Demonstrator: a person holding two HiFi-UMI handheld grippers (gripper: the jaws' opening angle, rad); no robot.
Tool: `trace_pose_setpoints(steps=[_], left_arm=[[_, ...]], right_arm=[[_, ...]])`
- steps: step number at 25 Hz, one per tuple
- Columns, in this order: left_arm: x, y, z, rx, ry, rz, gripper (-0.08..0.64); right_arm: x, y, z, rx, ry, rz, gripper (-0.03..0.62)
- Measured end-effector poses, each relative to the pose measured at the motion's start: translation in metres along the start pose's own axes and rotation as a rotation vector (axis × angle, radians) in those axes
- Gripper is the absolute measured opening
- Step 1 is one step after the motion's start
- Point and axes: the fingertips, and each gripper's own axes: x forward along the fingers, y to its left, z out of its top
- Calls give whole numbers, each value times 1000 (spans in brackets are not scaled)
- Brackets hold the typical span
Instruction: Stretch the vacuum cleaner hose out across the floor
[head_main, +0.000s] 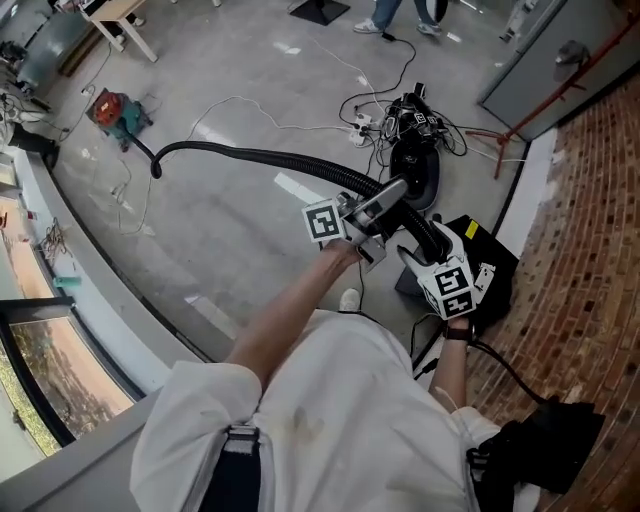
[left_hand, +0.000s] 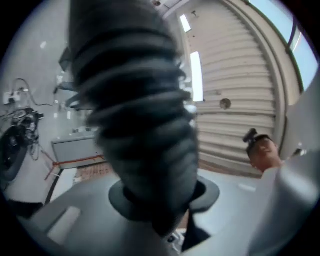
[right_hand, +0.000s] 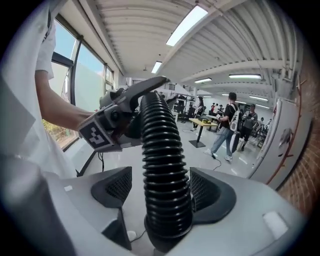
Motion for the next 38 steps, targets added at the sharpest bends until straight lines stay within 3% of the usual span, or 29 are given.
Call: trace_pose_setpoints(steps=[2, 3, 6, 9, 11, 14, 19, 20, 23, 25, 27, 30, 31, 35, 38], left_arm=[[1, -29, -5, 95, 78, -125, 137], [1, -40, -5, 122, 81, -172, 138], [-16, -47, 13, 111, -50, -197, 140], [-56, -19, 41, -93, -254, -110, 141], [-85, 6, 45, -177, -294, 31, 146], [-128, 31, 38, -247, -317, 202, 286], [-208, 72, 34, -458, -522, 367, 419], [-221, 77, 34, -494, -547, 387, 407], [-231, 65, 49, -517, -581, 316, 190], [-223, 48, 64, -445, -559, 247, 143], [-212, 34, 76, -359, -532, 211, 123], [-208, 28, 102, -266, -561, 207, 121], [-209, 27, 110, -250, -581, 208, 121], [-210, 13, 122, -162, -615, 159, 121], [-207, 0, 122, -101, -608, 86, 121]], right_arm=[[-6, -9, 12, -69, -11, -35, 334], [-8, -13, 18, -128, -10, -64, 280], [-9, -21, 38, -331, -18, -181, 172], [0, -18, 62, -477, -39, -286, 146], [12, -15, 68, -576, -8, -308, 145], [30, 0, 71, -762, 44, -288, 150], [61, 34, 80, -1004, 70, -254, 153], [65, 39, 80, -1044, 78, -251, 156], [74, 48, 72, -1072, 105, -249, 170], [79, 41, 68, -941, 109, -235, 216], [78, 31, 65, -728, 84, -214, 316], [72, 15, 60, -293, 23, -143, 481], [68, 11, 55, -129, -4, -101, 509], [46, 17, 44, 511, -192, 122, 518], [37, 24, 54, 823, -358, 202, 518]])
